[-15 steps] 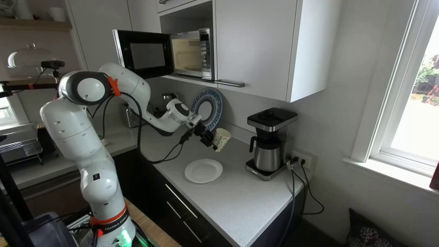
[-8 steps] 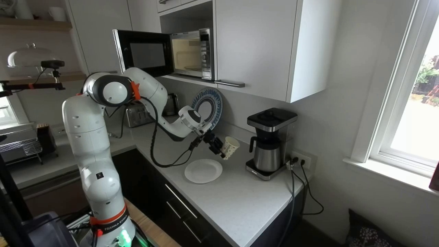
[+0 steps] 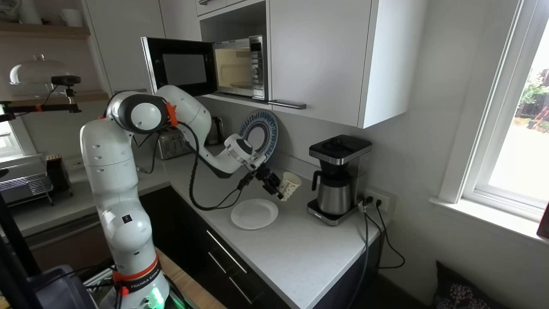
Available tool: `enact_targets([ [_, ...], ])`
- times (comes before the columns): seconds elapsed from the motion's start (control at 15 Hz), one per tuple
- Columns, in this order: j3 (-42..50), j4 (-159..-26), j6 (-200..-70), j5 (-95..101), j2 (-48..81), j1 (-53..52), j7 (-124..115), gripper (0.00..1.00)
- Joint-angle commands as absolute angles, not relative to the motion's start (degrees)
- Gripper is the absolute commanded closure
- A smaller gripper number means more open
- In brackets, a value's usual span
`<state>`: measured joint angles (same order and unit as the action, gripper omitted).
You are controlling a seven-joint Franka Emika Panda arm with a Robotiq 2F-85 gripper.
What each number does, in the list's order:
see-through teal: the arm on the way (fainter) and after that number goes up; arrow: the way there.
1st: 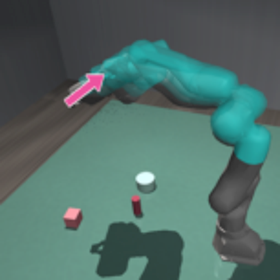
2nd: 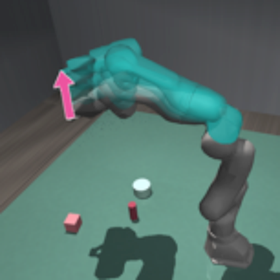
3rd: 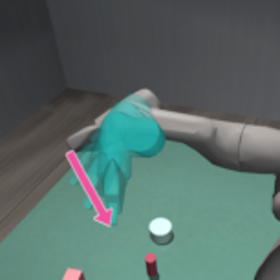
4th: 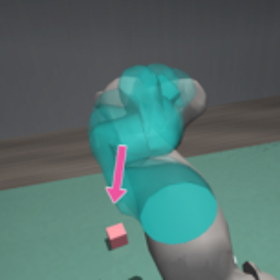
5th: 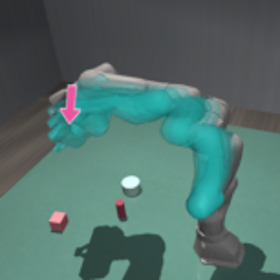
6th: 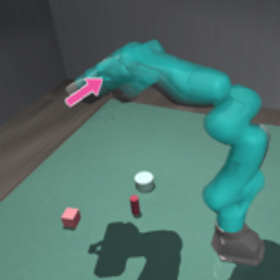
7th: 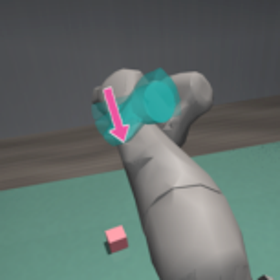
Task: Move the cup from the microwave to the counter
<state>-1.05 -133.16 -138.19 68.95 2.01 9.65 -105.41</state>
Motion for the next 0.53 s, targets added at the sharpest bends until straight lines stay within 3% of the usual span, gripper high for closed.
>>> enact_targets([
  [0.0,2.71,-132.51,-139.96,74.13,6.37,8.55,-113.42,0.59],
  [0.47,6.7,-130.27,-143.11,83.22,13.43,9.1,-126.09,0.59],
])
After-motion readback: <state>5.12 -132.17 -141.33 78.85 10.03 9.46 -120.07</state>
